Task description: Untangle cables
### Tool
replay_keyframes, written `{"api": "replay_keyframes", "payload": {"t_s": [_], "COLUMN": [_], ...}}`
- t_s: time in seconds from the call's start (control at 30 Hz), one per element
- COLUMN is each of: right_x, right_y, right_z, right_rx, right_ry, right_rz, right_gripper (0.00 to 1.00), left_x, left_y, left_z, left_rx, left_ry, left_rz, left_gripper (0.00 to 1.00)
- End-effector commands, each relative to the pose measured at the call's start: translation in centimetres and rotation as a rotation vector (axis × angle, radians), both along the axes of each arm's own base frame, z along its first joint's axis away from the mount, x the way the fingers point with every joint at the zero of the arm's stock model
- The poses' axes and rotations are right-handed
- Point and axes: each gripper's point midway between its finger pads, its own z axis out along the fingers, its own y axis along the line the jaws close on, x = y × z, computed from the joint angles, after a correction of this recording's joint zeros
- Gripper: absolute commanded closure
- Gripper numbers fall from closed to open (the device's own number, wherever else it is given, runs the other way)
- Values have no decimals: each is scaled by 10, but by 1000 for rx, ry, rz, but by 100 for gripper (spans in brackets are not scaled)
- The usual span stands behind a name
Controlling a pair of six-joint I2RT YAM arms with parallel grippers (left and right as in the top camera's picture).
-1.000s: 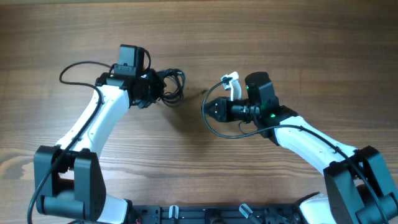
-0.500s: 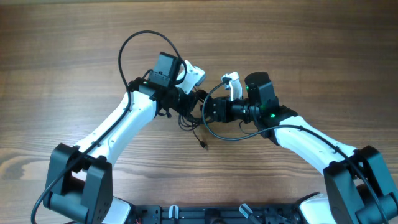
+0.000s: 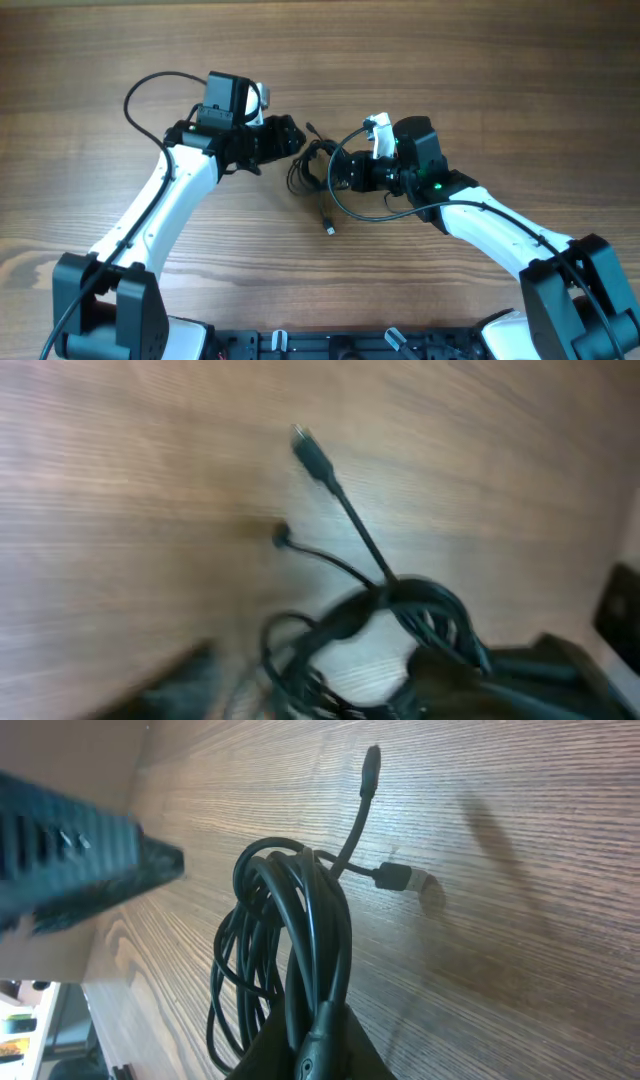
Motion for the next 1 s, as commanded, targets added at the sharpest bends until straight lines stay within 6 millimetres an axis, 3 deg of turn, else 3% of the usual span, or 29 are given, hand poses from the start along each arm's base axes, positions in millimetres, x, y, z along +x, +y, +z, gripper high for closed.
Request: {"api": "replay_keyframes", "payload": {"t_s": [0.0, 0.1, 0.3, 0.47, 0.57, 0.7, 0.77, 0.87, 0.97], "right_x": [3, 3, 3, 2, 1, 1, 0, 0, -1], "right_y": [-2, -2, -2, -3, -3, -4, -4, -7, -7], "right_z": [-1, -1, -2, -3, -4, -5, -5, -9, -11], "right_rx": [-6, -8, -8, -11, -14, -18, -19, -38, -43], "right_ry": [-1, -1, 1, 6, 12, 17, 19, 31, 35], "right_rz": [-19, -21, -20, -20, -20, -21, -21, -34, -32], "right_gripper": [96, 96, 96, 96, 95, 96, 96, 96, 96], "left_x": [-14, -28, -35, -31, -24, -16, -3, 26, 41], "left_y": [-15, -19, -26, -16, -17, -28, -26, 15, 80], "left_z": [12, 4, -25, -44, -53, -45, -26, 19, 31], "left_rx": [-186, -191, -60, 24, 28, -49, -158, -357, -411], "left_ry": [233, 371, 397, 388, 382, 368, 350, 285, 251], "left_rz": [235, 361, 430, 468, 471, 440, 436, 498, 654], "left_gripper": [66, 64, 71, 73, 92, 96, 96, 96, 96]}}
